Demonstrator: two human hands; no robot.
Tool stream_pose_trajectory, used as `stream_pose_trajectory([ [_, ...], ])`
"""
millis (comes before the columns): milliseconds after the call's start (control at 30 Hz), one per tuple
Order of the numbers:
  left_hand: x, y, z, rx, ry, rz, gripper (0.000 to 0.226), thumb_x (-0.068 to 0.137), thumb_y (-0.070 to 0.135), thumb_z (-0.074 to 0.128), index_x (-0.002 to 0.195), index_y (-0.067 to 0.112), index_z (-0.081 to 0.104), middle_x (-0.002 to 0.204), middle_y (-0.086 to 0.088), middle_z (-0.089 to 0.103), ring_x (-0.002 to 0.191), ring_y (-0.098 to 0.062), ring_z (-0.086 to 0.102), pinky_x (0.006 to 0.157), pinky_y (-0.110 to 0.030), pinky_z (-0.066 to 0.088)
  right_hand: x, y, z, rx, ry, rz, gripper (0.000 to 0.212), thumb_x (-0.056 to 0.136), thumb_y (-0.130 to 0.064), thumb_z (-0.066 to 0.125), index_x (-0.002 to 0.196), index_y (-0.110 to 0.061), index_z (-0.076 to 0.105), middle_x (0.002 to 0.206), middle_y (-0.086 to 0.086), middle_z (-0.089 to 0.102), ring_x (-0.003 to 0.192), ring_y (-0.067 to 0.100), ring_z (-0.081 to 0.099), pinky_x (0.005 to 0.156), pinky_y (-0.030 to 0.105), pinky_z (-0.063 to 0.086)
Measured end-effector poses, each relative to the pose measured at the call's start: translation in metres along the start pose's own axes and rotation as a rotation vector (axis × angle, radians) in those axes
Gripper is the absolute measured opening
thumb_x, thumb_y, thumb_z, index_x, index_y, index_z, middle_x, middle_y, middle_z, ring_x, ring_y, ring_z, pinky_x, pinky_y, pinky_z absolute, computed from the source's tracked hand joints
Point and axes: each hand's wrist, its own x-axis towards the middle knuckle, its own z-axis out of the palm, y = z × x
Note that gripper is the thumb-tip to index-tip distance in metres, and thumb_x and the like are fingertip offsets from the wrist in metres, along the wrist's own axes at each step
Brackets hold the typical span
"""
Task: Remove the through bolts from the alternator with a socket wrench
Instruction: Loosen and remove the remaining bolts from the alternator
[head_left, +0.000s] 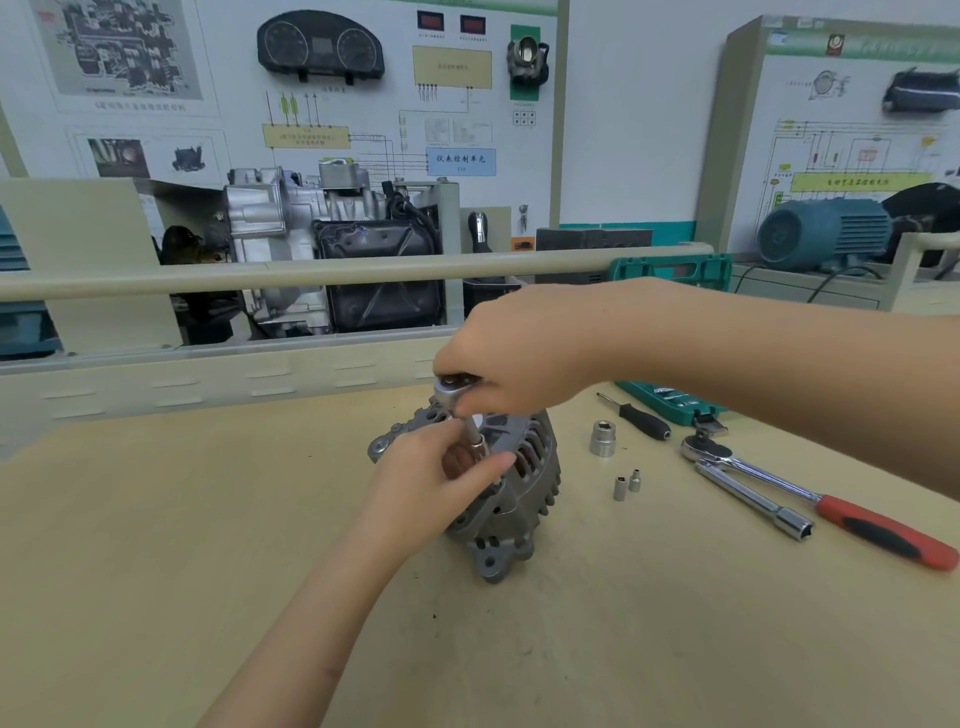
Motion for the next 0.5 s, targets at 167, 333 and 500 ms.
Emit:
stream_pose_trajectory([
  [167, -0.0012, -0.0019, 0.0005, 0.037, 0.003, 0.024, 0.029, 0.079, 0.037, 0.062, 0.057, 0.028, 0.045, 0.049, 0.011, 0.044, 0.054, 0.000, 0.046, 0.050, -0.016, 0.034, 0.0005, -0.0003, -0.0016, 0.003, -0.014, -0.009, 0.024, 0.093, -0.031, 0.043, 0.104, -0.017, 0.058, 0.062, -0.010, 0.035, 0.049, 0.005, 0.028, 0.042, 0.016, 0.020],
  [333, -0.0013, 0.0011, 0.0053, 0.092, 0.082, 0.045, 0.041, 0.079, 0.033, 0.066, 0.052, 0.030, 0.034, 0.044, 0.011, 0.034, 0.054, 0.003, 0.046, 0.051, -0.014, 0.033, 0.0043, -0.0014, 0.0006, -0.059, -0.005, 0.020, 0.028, 0.091, -0.034, 0.044, 0.066, -0.025, 0.038, 0.058, -0.008, 0.033, 0.047, 0.005, 0.026, 0.042, 0.019, 0.016],
  [500, -0.0008, -0.0005, 0.0049, 0.065, 0.023, -0.009, 0.028, 0.078, 0.041, 0.061, 0.067, 0.016, 0.057, 0.054, 0.009, 0.048, 0.052, -0.004, 0.046, 0.052, -0.020, 0.036, 0.0065, 0.0029, 0.0058, 0.005, 0.012, -0.021, 0.025, 0.092, -0.032, 0.045, 0.105, -0.017, 0.059, 0.062, -0.009, 0.037, 0.049, 0.004, 0.028, 0.043, 0.019, 0.018],
])
